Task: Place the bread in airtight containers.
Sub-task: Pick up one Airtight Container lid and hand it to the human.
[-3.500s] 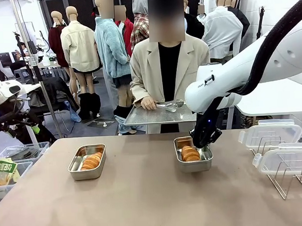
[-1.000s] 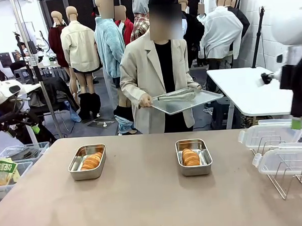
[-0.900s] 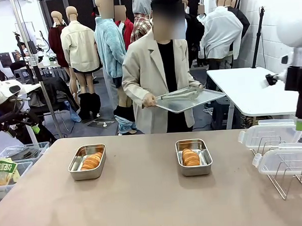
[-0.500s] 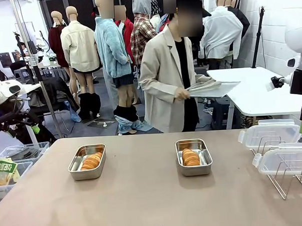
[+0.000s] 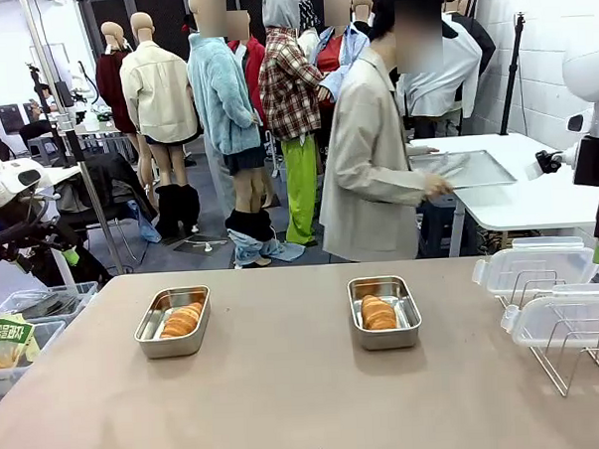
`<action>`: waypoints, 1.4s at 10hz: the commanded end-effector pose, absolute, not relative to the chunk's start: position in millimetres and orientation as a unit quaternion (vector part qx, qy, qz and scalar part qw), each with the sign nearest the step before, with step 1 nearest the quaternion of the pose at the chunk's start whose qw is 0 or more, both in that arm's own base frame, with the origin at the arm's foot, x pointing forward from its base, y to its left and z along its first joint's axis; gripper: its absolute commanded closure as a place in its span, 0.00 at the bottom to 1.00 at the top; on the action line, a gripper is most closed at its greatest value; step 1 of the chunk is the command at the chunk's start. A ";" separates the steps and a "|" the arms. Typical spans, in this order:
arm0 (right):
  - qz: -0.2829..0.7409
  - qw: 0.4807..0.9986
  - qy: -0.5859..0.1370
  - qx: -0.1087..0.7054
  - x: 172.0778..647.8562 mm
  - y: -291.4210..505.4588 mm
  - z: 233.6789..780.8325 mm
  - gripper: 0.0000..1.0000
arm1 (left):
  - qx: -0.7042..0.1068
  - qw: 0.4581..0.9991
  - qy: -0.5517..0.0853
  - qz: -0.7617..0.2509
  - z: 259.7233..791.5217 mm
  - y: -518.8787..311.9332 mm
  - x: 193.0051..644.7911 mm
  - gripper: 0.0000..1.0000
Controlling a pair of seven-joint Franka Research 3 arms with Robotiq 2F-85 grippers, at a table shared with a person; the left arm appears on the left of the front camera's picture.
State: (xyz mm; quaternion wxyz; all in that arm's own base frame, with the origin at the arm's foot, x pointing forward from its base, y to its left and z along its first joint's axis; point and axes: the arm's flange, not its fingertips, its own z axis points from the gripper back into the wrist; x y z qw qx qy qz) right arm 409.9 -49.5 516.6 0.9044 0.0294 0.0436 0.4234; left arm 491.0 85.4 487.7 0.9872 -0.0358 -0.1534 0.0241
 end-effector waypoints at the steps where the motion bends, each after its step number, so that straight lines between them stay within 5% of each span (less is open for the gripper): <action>1: 0.419 0.906 0.049 0.030 409.7 -47.3 519.4 0.00 | -0.030 0.987 -0.157 0.026 487.9 85.2 489.5 0.00; 14: 0.419 0.906 0.049 0.030 409.7 -47.3 519.4 0.00 | -0.030 0.987 -0.157 0.026 487.9 85.2 489.5 0.00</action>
